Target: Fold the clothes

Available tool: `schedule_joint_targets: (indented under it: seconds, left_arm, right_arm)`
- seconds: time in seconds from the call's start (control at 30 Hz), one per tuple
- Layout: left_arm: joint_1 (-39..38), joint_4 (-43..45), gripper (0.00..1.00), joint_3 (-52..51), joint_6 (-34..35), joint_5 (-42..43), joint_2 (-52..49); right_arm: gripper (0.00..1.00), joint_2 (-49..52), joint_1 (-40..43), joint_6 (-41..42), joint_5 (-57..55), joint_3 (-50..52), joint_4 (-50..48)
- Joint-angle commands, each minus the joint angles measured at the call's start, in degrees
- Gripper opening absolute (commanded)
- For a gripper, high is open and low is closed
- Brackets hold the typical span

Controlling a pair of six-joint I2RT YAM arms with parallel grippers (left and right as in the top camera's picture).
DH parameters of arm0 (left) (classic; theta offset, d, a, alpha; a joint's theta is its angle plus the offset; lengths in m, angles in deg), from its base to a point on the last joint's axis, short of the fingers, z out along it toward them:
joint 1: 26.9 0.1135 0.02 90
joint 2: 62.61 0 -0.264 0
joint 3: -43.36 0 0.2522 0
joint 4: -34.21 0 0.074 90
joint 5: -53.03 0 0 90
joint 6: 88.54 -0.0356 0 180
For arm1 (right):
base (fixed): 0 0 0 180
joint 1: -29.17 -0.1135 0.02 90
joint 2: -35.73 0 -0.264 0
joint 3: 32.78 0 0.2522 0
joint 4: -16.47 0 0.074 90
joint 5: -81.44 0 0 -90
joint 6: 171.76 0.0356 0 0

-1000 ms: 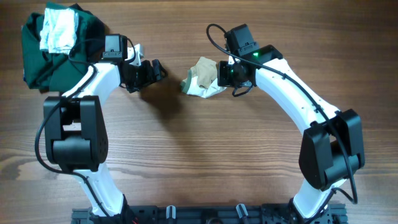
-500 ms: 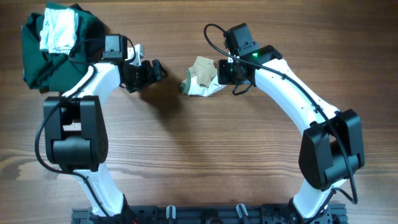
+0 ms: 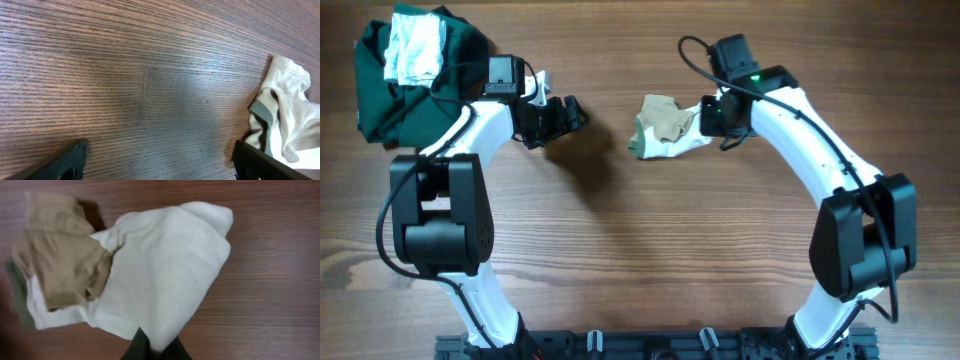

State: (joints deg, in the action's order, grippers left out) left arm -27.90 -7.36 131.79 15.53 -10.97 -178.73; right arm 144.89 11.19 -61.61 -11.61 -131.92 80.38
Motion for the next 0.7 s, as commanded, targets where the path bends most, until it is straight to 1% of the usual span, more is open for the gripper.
schedule_joint_targets:
  seconds: [0.0,0.07,0.13,0.23,0.4,0.47,0.5,0.57,0.6,0.63,0.67]
  left_arm:
    - [0.48,-0.07,0.95,-1.68,-0.35,-1.81,-0.5]
    - [0.48,-0.07,0.95,-1.68,-0.35,-1.84,-0.5]
    - [0.48,-0.09,0.95,-1.68,-0.35,-1.84,-0.5]
    - [0.48,-0.09,0.95,-1.68,-0.35,-1.84,-0.5]
    - [0.48,-0.09,0.95,-1.68,-0.35,-1.81,-0.5]
    - [0.48,-0.09,0.95,-1.68,-0.35,-1.81,-0.5]
    - [0.48,-0.09,0.95,-1.68,-0.35,-1.81,-0.5]
    - [0.48,-0.09,0.95,-1.68,-0.35,-1.81,-0.5]
    - [0.48,-0.09,0.95,-1.68,-0.35,-1.81,-0.5]
    - [0.48,-0.09,0.95,-1.68,-0.35,-1.84,-0.5]
    - [0.48,-0.09,0.95,-1.68,-0.35,-1.81,-0.5]
  right_arm:
    - [0.04,-0.85,2.64,-8.52,0.33,-0.79,1.97]
    - [0.04,-0.85,4.15,-11.78,0.72,-0.79,3.19]
    - [0.04,-0.85,5.73,-17.05,1.38,-0.79,5.18]
    - [0.04,-0.85,8.13,-20.22,1.33,-0.79,7.45]
    - [0.04,-0.85,11.28,-19.89,-0.37,-0.79,8.96]
    - [0.05,-0.85,11.85,-18.45,-0.37,-0.79,8.94]
    - [0.07,-0.85,11.91,-18.4,-0.33,-0.79,8.98]
    - [0.27,-0.85,11.96,-18.16,-0.35,-0.79,9.05]
    - [0.31,-0.85,11.96,-17.97,-0.35,-0.79,9.09]
    - [0.39,-0.85,11.96,-17.4,-0.39,-0.79,9.22]
    - [0.52,-0.83,11.98,-16.96,-0.37,-0.79,9.33]
